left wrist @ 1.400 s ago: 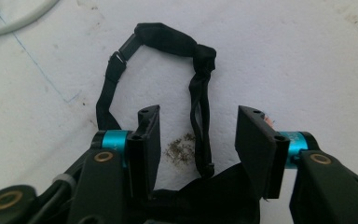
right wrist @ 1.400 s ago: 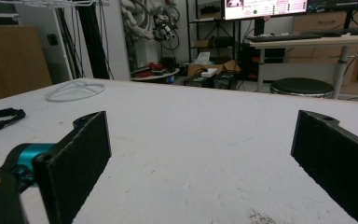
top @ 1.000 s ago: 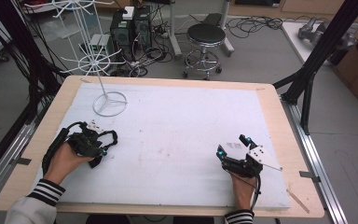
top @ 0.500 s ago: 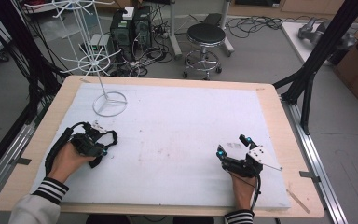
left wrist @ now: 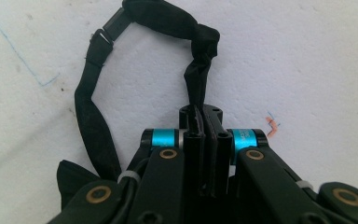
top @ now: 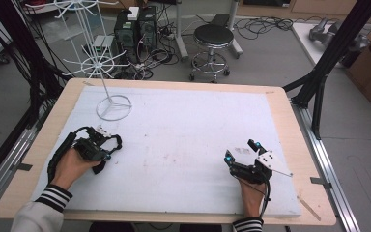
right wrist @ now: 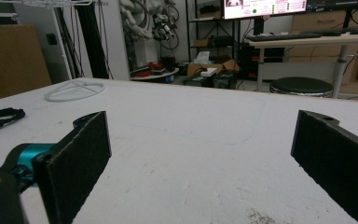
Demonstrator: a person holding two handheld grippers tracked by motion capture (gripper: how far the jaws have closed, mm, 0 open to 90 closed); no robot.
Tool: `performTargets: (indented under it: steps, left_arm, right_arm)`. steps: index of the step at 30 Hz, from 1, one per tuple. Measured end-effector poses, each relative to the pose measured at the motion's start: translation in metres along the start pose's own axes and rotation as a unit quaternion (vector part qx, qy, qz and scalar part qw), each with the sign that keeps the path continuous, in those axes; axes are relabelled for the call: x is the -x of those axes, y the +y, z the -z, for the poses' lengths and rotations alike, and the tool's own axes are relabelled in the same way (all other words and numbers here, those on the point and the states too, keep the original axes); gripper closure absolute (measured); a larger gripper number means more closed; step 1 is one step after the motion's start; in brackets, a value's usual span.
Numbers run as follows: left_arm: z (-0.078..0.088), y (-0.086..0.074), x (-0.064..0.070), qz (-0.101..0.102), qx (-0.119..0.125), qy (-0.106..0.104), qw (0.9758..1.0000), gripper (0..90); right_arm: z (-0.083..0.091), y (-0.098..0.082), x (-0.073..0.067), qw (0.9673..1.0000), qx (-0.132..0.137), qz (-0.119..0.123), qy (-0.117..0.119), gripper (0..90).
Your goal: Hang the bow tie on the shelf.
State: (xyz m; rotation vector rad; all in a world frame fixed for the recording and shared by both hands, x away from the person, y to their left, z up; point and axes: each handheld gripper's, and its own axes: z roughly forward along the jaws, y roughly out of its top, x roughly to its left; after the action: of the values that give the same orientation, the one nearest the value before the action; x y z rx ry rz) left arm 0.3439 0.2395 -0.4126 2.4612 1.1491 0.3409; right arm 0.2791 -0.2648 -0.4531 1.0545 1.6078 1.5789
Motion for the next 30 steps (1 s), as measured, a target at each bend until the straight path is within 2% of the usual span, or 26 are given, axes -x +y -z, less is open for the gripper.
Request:
performTargets:
  steps: [3, 5, 9, 13, 16, 17, 18, 22, 27, 28, 29, 30]
  left_arm:
    - [0.002, 0.0, -0.001, -0.003, 0.008, 0.001, 1.0, 86.8]
    - [0.005, 0.0, -0.002, -0.002, 0.024, 0.003, 0.9997, 86.8]
    - [0.009, -0.001, -0.003, 0.002, 0.041, 0.004, 0.9992, 86.8]
    - [0.012, -0.004, -0.005, 0.005, 0.069, -0.002, 0.9976, 86.8]
    - [0.015, -0.006, -0.005, 0.002, 0.087, 0.006, 0.9962, 86.9]
    - [0.017, -0.007, -0.005, 0.005, 0.102, 0.006, 0.9947, 87.0]
    - [0.017, -0.007, -0.005, 0.005, 0.102, 0.006, 0.9947, 87.0]
    - [0.024, -0.009, -0.007, 0.006, 0.135, 0.007, 0.9908, 86.9]
    - [0.031, -0.01, -0.009, 0.021, 0.178, 0.011, 0.9838, 87.0]
    - [0.032, -0.01, -0.009, 0.022, 0.187, 0.011, 0.9821, 87.0]
    - [0.035, -0.011, -0.011, 0.023, 0.201, 0.008, 0.9793, 87.0]
    - [0.035, -0.011, -0.011, 0.023, 0.201, 0.008, 0.9793, 87.0]
  right_arm:
    - [0.0, 0.0, 0.0, 1.0, 0.0, 0.001, -0.001, 3.7]
    - [0.0, 0.0, 0.0, 1.0, 0.0, 0.001, 0.0, 3.7]
    - [0.0, 0.0, 0.0, 1.0, 0.0, 0.001, 0.0, 3.7]
    - [0.0, 0.0, 0.0, 1.0, 0.0, 0.001, -0.001, 3.7]
    - [0.0, 0.0, 0.0, 1.0, 0.0, 0.001, 0.0, 3.7]
    - [0.0, 0.0, 0.0, 1.0, 0.0, 0.002, 0.0, 3.7]
    - [0.0, 0.0, 0.0, 1.0, 0.0, 0.002, 0.0, 3.7]
    - [0.0, 0.0, 0.0, 1.0, 0.0, 0.001, 0.0, 3.7]
    - [0.0, 0.0, 0.0, 1.0, 0.0, 0.002, -0.001, 3.7]
    - [0.0, 0.0, 0.0, 1.0, 0.0, 0.002, -0.001, 3.8]
    - [0.0, 0.0, 0.0, 1.0, 0.0, 0.002, -0.001, 3.7]
    - [0.0, 0.0, 0.0, 1.0, 0.0, 0.002, -0.001, 3.7]
